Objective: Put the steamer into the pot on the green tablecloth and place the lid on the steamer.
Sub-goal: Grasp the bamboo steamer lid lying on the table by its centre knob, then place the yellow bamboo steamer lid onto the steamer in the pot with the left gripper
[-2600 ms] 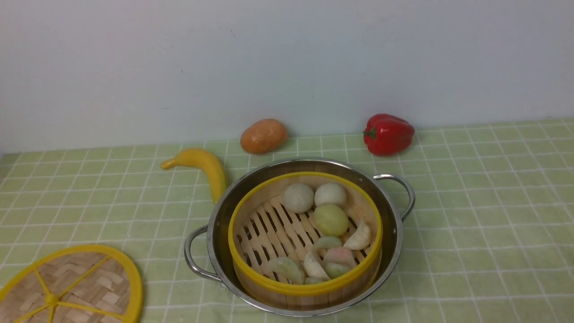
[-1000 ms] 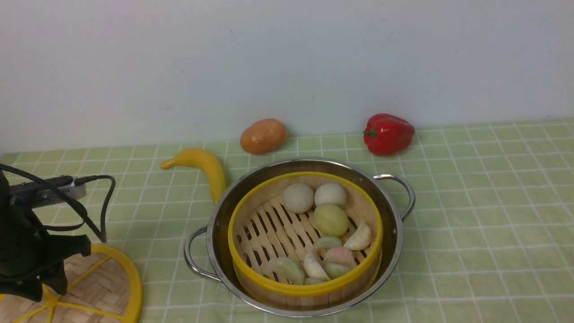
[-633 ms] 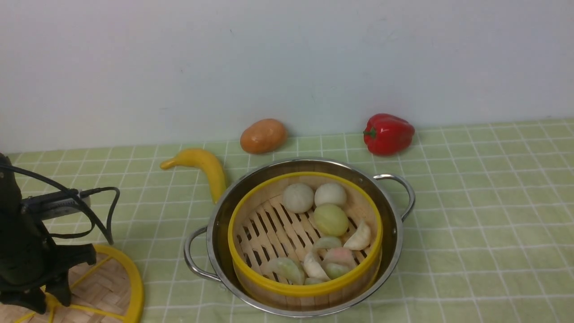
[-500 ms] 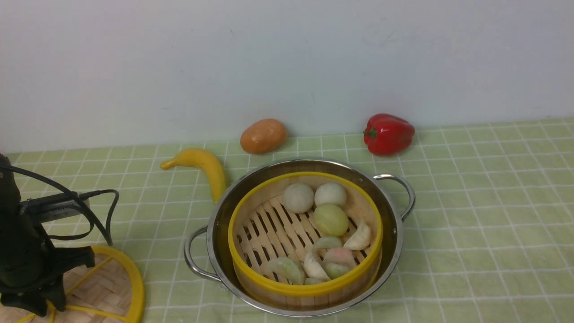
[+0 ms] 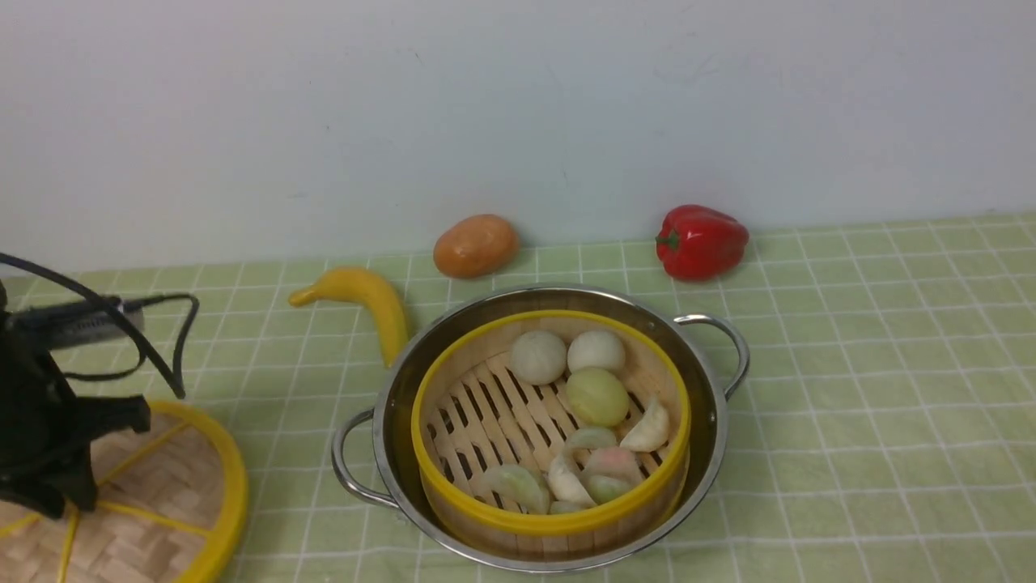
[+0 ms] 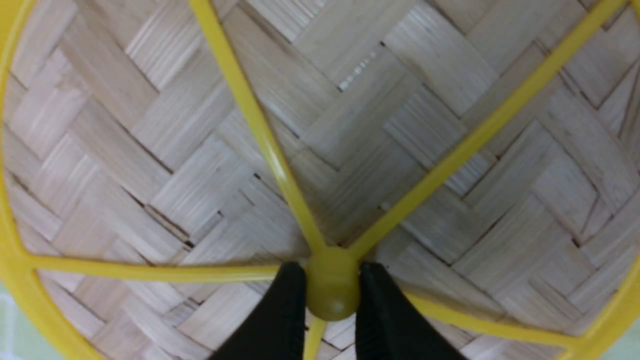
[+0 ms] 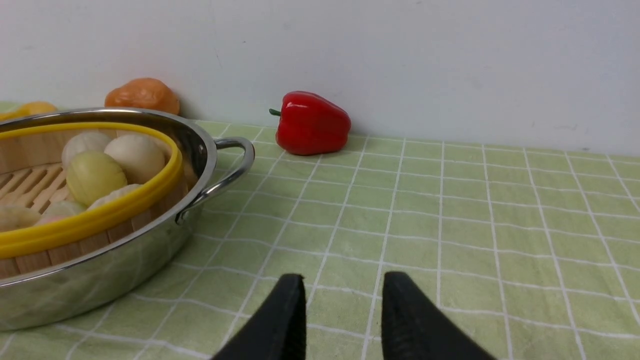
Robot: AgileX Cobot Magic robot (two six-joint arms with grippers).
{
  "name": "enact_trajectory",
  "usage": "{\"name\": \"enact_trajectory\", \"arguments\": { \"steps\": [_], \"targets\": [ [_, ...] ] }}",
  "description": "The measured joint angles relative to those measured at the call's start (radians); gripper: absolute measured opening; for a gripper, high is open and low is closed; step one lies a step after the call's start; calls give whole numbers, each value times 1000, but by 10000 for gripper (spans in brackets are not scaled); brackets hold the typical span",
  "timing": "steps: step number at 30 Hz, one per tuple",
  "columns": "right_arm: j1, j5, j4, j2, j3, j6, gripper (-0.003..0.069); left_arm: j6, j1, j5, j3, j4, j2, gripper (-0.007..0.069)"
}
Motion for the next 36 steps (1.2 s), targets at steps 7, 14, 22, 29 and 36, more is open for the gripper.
{"name": "enact_trajectory", "arguments": {
  "steps": [7,14,22,29,36],
  "targets": [
    [0,0,0,0,0,0,240,155,0,39,-190,-87,-99,117],
    [0,0,0,0,0,0,240,546,-113,133,-333,-353,-122,117],
    [0,0,0,0,0,0,240,759,-395,140,-377,-270,-122,117],
    [0,0,0,0,0,0,240,885,-618,150,-380,-219,-92,117],
    [0,0,0,0,0,0,242,893,-745,119,-380,-116,11,117]
  ]
}}
